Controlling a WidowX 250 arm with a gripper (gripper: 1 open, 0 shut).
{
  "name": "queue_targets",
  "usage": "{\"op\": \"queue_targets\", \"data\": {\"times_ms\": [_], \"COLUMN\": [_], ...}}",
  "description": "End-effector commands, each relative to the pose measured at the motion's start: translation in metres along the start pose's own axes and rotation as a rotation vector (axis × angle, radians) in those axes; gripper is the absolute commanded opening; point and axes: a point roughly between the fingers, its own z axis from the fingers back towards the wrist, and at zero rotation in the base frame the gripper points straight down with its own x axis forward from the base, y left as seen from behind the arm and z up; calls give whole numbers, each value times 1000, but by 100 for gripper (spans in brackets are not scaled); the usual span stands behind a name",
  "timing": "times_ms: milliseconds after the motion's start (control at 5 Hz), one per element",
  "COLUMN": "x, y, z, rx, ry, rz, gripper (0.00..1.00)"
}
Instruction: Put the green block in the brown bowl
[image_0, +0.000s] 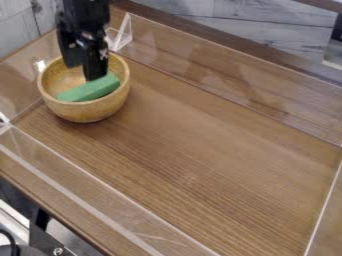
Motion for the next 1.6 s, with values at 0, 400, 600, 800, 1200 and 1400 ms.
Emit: {"op": "queue_targets", "data": {"times_ms": [0, 400, 600, 800, 1200, 1400], "x": [12, 7, 11, 11, 15, 14], "y": [-13, -18, -11, 7, 14, 18], "z": [43, 67, 79, 85, 53, 36], "rx": [60, 50, 42, 44, 40, 35], "ry": [-82, -119, -114, -93, -65, -52], "rz": [-29, 71, 50, 31, 25, 36], "gripper": [100, 100, 100, 0, 0, 0]}}
